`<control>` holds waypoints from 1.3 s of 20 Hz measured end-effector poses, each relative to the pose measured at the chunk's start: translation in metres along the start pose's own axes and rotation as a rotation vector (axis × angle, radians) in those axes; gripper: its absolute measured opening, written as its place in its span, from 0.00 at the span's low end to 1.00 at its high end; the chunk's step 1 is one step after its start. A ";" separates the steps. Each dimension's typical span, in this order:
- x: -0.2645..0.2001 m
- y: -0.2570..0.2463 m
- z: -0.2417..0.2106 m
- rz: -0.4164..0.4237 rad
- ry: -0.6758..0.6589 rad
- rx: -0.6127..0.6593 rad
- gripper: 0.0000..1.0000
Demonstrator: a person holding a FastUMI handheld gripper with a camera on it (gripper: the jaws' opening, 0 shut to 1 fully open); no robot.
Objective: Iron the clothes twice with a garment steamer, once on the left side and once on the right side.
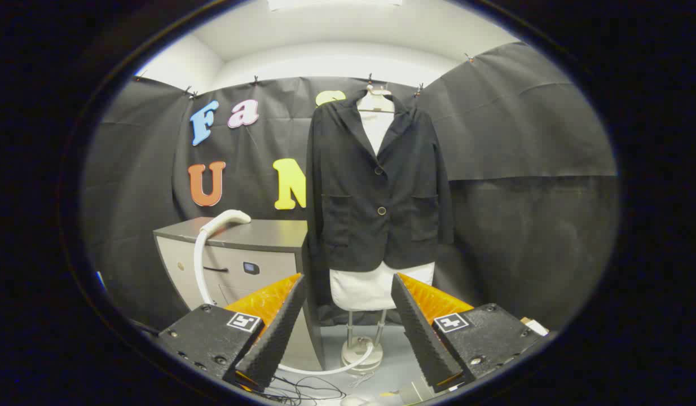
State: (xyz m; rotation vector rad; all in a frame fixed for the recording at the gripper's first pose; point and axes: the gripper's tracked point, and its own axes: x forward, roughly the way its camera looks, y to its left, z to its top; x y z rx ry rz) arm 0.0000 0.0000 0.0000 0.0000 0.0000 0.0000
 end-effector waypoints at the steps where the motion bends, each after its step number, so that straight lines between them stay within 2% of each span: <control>1: -0.001 0.002 0.000 0.002 0.002 -0.001 0.97; 9: -0.006 0.004 0.001 -0.020 -0.005 -0.006 0.97; 18: -0.010 0.034 0.000 0.013 0.013 -0.032 0.97; 26: 0.025 0.073 0.019 0.018 0.053 -0.034 0.97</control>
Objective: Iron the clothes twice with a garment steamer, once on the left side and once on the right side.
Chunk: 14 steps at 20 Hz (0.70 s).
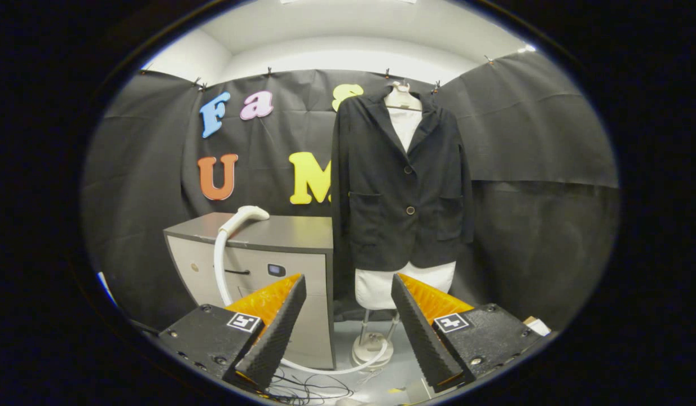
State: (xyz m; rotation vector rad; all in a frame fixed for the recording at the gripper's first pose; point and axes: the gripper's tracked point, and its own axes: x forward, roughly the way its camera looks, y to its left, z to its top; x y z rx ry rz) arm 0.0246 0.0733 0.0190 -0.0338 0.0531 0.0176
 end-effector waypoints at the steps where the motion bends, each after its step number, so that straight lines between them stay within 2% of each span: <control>1: 0.008 0.010 0.006 0.011 0.002 0.000 0.97; 5: 0.049 0.056 0.035 0.058 0.005 -0.005 0.97; 9: 0.093 0.121 0.064 0.145 0.011 -0.004 0.97; 14: 0.148 0.199 0.088 0.206 0.038 0.018 0.97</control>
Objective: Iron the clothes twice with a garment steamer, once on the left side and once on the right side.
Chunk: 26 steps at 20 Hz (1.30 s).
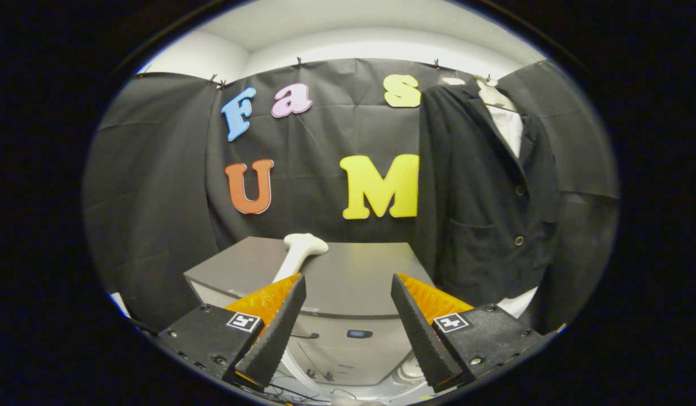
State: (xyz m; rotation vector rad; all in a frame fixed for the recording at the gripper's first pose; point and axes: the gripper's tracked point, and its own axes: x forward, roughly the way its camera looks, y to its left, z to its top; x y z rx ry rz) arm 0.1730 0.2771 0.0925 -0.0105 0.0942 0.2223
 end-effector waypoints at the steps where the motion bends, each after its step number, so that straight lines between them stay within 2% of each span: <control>1: 0.014 0.013 0.001 0.019 0.021 0.002 0.97; 4: 0.057 0.048 -0.005 0.059 0.086 -0.005 0.97; 8: 0.106 0.077 -0.023 0.070 0.176 -0.013 0.97; 16: 0.161 0.086 -0.062 0.023 0.360 0.000 0.90; 19: 0.166 0.082 -0.063 -0.001 0.360 0.002 0.77; 22: 0.166 0.081 -0.060 -0.017 0.388 0.042 0.76; 23: 0.166 0.088 -0.060 0.023 0.398 0.075 0.73; 24: 0.164 0.092 -0.059 0.044 0.410 0.113 0.67; 26: 0.164 0.093 -0.058 0.058 0.402 0.109 0.42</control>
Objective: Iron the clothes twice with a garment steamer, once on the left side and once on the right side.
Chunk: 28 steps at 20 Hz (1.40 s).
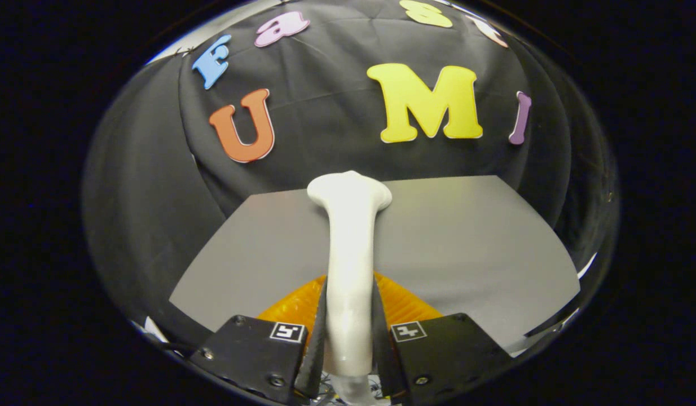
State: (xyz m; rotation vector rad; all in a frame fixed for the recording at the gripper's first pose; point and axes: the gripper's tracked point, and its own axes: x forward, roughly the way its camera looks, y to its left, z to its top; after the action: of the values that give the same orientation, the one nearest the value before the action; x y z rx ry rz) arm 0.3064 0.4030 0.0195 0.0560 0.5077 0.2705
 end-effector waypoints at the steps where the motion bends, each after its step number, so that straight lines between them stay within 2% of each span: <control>1: 0.001 0.002 0.000 0.012 -0.005 -0.002 0.41; 5: -0.022 -0.010 0.009 -0.027 -0.105 -0.077 0.37; 9: -0.071 -0.029 0.021 -0.052 -0.216 -0.116 0.37; 17: -0.217 -0.101 0.072 -0.134 -0.471 -0.093 0.37; 23: -0.318 -0.184 0.112 -0.292 -0.670 -0.064 0.37; 25: -0.340 -0.216 0.122 -0.361 -0.707 -0.057 0.37; 28: -0.361 -0.256 0.133 -0.421 -0.729 -0.023 0.37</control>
State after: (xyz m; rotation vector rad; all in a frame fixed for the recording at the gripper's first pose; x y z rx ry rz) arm 0.1300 0.0615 0.2754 0.0207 -0.2137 -0.1626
